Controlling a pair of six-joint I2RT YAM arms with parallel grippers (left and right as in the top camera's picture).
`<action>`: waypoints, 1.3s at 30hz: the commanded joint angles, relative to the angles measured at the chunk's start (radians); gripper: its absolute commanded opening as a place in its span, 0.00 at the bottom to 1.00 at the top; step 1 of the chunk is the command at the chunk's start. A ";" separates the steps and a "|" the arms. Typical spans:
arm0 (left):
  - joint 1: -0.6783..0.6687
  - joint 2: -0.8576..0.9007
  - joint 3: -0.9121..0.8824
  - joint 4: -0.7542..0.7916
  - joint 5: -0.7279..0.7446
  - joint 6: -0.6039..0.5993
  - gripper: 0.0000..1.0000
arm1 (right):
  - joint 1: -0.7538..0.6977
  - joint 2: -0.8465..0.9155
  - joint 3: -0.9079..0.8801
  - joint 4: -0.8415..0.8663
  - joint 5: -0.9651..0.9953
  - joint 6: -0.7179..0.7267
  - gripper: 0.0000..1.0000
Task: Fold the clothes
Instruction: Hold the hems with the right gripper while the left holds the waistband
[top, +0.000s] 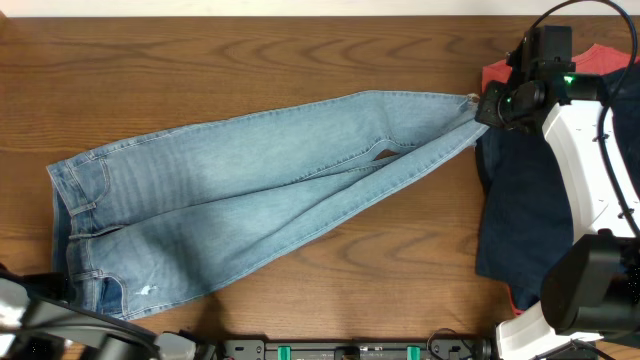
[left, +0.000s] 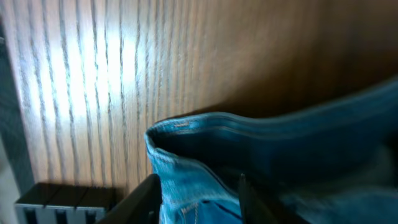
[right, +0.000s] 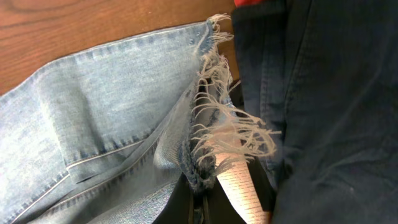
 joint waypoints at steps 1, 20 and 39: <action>0.024 0.040 -0.013 0.014 0.013 0.071 0.39 | -0.013 -0.006 0.006 -0.008 0.003 -0.006 0.01; 0.229 0.043 0.018 -0.093 0.476 0.466 0.49 | -0.014 -0.006 0.006 -0.039 0.008 -0.007 0.01; 0.334 0.058 -0.030 -0.040 0.308 0.372 0.54 | -0.043 -0.006 0.006 -0.037 0.026 -0.007 0.01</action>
